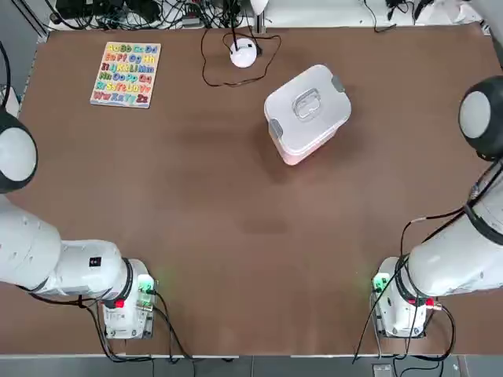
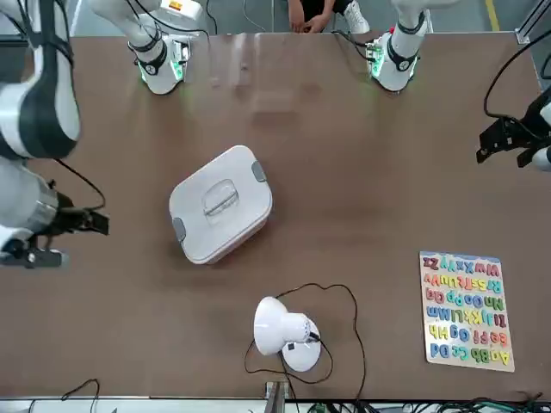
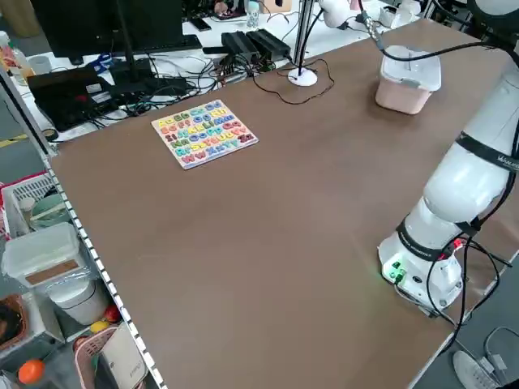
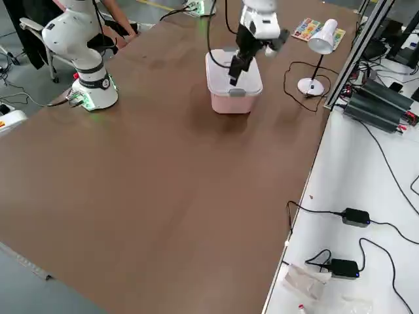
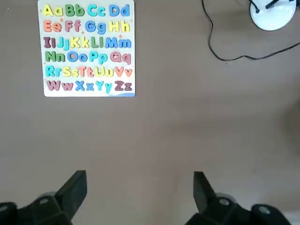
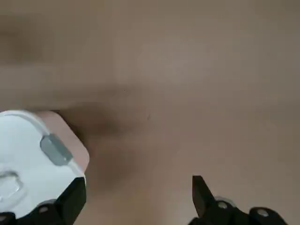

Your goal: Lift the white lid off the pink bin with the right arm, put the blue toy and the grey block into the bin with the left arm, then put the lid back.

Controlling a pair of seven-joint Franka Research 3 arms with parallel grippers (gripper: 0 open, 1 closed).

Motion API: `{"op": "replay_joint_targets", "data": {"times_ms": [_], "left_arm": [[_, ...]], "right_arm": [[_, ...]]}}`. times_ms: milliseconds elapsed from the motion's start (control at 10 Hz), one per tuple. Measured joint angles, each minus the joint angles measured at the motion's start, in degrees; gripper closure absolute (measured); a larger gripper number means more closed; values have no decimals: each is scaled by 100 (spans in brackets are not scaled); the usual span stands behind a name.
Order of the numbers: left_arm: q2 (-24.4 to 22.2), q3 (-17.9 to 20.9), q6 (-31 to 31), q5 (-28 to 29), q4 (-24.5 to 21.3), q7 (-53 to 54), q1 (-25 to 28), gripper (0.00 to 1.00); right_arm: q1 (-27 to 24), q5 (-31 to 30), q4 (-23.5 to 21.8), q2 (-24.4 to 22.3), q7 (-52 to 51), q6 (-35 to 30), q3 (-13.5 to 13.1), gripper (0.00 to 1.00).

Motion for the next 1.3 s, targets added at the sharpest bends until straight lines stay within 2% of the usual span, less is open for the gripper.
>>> {"op": "replay_joint_targets", "data": {"times_ms": [300,500,800,1300], "left_arm": [[0,0,0,0,6,0,0,0],[-1,0,0,0,14,0,1,0],[-1,-4,0,253,15,0,-8,0],[-12,-10,-114,263,62,0,-10,0]], "right_arm": [[-115,0,0,-986,2,-915,1,0],[-126,2,-83,-1322,8,-1027,1,0],[-175,2,-605,-1292,8,-263,1,0],[-186,-6,-645,-1295,8,-201,1,0]]}}
